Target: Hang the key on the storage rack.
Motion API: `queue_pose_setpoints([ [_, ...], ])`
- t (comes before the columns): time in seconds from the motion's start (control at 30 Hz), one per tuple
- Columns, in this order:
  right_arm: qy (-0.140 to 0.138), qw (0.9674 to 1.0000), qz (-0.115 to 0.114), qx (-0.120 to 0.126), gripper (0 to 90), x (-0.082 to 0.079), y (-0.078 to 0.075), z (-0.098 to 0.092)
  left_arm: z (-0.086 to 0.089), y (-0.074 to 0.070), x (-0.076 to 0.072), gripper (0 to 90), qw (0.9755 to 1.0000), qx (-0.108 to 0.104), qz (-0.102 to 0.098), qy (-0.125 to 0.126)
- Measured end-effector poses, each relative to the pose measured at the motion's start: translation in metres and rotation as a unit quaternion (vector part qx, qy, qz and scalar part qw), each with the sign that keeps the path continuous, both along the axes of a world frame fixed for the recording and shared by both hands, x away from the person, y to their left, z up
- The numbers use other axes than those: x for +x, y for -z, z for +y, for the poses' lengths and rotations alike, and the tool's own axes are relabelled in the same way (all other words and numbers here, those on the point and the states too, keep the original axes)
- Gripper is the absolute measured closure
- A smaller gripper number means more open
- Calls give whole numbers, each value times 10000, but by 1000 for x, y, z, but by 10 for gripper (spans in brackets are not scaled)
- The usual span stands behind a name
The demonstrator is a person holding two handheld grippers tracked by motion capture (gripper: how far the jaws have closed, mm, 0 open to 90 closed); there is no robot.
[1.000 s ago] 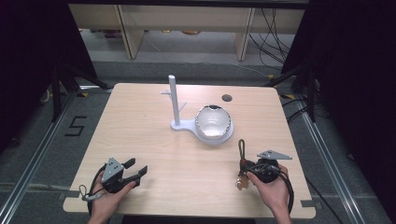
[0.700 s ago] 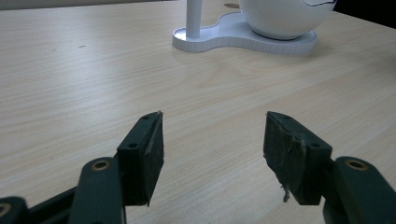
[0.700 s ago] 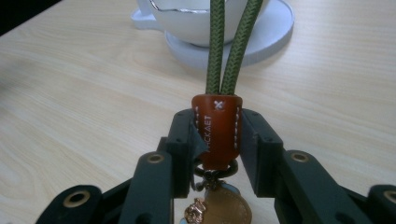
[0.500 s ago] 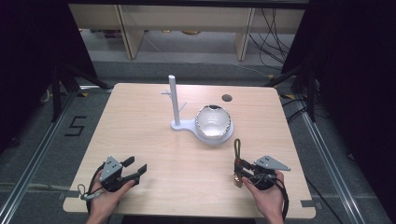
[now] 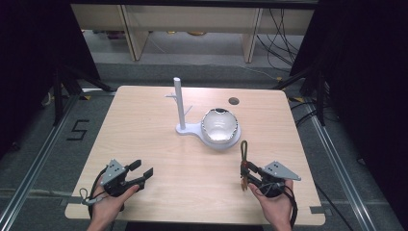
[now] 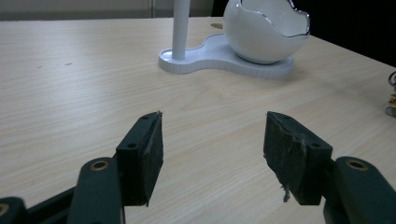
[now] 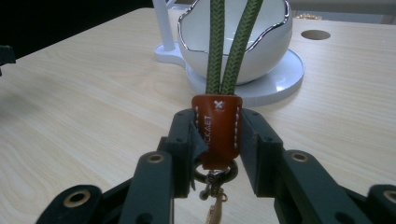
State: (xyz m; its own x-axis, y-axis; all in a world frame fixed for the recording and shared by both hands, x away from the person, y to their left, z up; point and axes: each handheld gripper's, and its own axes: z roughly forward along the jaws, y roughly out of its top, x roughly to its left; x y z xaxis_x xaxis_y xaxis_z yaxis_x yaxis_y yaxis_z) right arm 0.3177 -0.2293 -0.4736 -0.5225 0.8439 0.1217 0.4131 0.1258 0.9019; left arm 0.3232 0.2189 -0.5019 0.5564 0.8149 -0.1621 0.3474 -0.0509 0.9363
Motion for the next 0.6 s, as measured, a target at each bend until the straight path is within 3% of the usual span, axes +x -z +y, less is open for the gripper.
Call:
queue_pose_setpoints([
  [0.17, -65, 9999, -99, -45, 678, -1, -2, 3, -7, -7, 2, 372, 9997, -149, -70, 159],
  [0.3, -104, 9999, -59, 35, 678, -2, -4, 8, -10, -12, 2, 371, 9997, -133, -64, 193],
  [0.33, -99, 9997, -200, -26, 678, -2, -5, 9, -13, -14, 3, 371, 9994, -182, -99, 288],
  [0.4, -99, 9998, -127, 79, 678, -4, -7, 12, -14, -16, 3, 371, 9995, -146, -87, 280],
  [0.43, -181, 9996, -228, -17, 678, -3, -8, 12, -17, -19, 3, 371, 9992, -184, -93, 338],
  [0.57, -144, 9996, -241, 83, 678, -5, -10, 17, -22, -24, 4, 371, 9987, -215, -100, 455],
  [0.6, -183, 9993, -334, 61, 678, -4, -10, 18, -24, -25, 5, 371, 9982, -254, -134, 520],
])
